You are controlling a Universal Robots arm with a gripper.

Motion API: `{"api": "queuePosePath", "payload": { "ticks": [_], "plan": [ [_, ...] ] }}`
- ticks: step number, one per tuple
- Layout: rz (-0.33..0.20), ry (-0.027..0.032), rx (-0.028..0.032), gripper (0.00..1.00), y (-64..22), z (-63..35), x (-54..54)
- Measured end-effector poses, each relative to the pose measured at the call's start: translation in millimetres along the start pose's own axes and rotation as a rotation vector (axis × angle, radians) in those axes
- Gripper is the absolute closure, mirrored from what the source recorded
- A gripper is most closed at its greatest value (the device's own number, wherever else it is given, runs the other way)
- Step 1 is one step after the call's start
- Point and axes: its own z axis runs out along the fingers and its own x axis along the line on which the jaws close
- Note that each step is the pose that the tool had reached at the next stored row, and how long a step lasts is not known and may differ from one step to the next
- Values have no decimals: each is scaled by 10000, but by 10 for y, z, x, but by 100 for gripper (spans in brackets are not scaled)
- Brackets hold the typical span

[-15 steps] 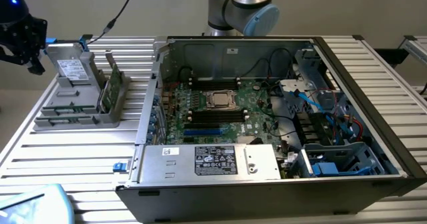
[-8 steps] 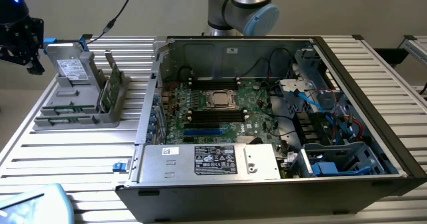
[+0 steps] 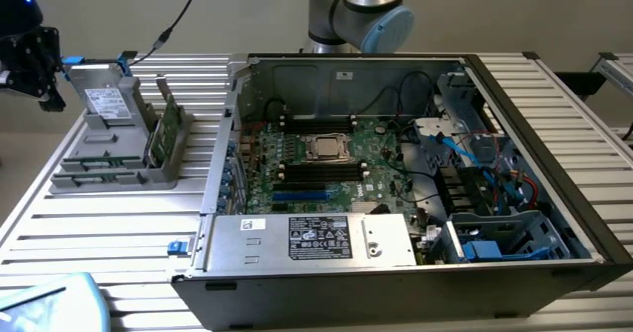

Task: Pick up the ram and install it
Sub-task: 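Pick up the ram and move it above insertion slot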

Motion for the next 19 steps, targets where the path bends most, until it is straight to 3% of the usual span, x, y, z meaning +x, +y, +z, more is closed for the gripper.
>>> {"api": "queuePosePath", "payload": {
  "ticks": [4, 19],
  "plan": [
    [-631, 48, -24, 89, 0, 1, 0],
    [-656, 51, -24, 88, 0, 1, 0]
  ]
}}
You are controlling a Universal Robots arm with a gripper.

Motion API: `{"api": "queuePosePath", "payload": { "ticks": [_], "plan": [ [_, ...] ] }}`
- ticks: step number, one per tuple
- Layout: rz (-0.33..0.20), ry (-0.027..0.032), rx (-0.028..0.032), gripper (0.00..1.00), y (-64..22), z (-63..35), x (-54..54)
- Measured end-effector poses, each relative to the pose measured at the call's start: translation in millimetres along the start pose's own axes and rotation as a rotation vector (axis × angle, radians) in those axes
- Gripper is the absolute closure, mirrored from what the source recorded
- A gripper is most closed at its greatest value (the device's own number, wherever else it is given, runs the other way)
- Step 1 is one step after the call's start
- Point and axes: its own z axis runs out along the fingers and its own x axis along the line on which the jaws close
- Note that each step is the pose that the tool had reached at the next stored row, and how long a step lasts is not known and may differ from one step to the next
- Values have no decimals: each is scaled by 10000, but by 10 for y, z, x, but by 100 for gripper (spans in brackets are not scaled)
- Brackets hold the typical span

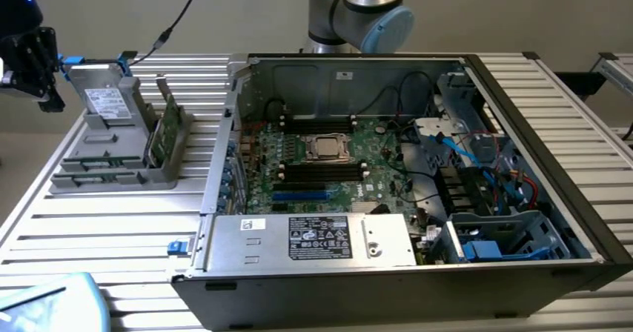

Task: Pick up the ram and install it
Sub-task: 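Pick up the ram and move it above insertion slot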

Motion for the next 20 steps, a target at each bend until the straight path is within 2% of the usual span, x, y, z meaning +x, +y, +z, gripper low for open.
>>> {"api": "queuePosePath", "payload": {
  "ticks": [1, 3, 6, 7, 12, 20],
  "plan": [
    [0, 0, 0, 88, 0, 0, 0],
    [0, 0, 0, 75, 0, 0, 0],
    [-1, 0, -1, 69, 0, 0, 0],
    [-1, 0, 0, 63, 0, 0, 0],
    [-2, -2, 0, 63, -3, 25, 1],
    [-8, -41, 5, 63, -20, 166, 6]
  ]
}}
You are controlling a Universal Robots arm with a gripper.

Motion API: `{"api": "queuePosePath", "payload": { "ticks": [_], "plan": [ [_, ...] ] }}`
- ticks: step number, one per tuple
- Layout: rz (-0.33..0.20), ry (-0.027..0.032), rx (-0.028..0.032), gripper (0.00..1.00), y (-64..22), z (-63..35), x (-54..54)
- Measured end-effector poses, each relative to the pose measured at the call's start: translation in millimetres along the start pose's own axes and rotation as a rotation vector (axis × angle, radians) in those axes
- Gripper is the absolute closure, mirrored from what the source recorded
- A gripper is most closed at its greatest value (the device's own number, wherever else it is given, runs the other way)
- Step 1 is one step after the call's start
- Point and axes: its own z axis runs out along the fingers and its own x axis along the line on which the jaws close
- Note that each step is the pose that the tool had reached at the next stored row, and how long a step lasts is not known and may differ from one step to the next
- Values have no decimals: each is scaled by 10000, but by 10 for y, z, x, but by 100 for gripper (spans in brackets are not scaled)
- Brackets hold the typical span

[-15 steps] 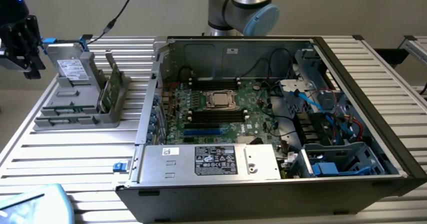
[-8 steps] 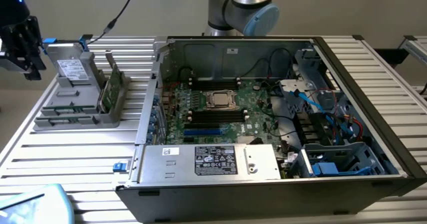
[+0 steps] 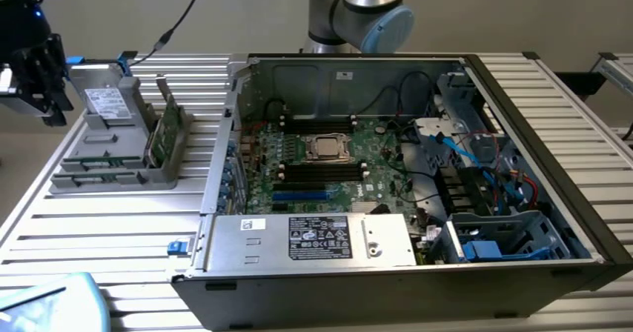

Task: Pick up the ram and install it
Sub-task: 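Pick up the ram and move it above insertion slot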

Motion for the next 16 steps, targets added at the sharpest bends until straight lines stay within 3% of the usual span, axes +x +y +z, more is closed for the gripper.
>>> {"api": "queuePosePath", "payload": {
  "ticks": [16],
  "plan": [
    [-19, -94, 19, 63, -28, 291, 13]
  ]
}}
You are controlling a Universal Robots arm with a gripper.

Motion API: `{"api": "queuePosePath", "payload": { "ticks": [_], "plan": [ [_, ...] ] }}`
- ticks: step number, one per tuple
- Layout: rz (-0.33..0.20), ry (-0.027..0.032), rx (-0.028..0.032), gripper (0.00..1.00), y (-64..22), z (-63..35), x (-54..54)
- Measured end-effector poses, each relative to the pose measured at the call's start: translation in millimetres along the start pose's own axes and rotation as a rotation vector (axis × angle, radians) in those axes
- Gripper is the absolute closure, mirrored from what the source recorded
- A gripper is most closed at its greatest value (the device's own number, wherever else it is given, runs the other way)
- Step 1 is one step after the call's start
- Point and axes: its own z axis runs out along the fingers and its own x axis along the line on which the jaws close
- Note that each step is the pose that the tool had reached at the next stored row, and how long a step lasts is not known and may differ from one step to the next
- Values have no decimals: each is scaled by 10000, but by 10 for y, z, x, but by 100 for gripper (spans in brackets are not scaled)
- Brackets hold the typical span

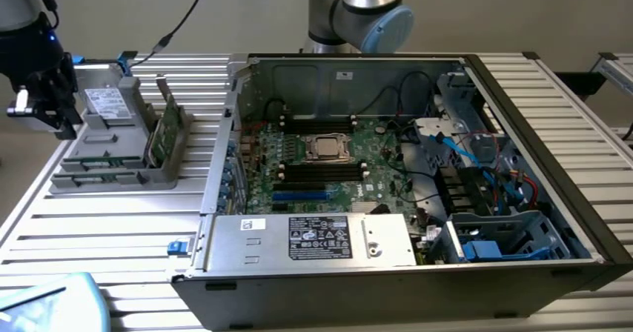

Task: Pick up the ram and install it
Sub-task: 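Pick up the ram and move it above insertion slot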

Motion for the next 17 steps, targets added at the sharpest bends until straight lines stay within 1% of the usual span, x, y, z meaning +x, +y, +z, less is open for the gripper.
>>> {"api": "queuePosePath", "payload": {
  "ticks": [8, 17],
  "plan": [
    [-11, -96, 30, 63, 16, 143, 3],
    [-13, -108, 34, 63, 12, 266, 9]
  ]
}}
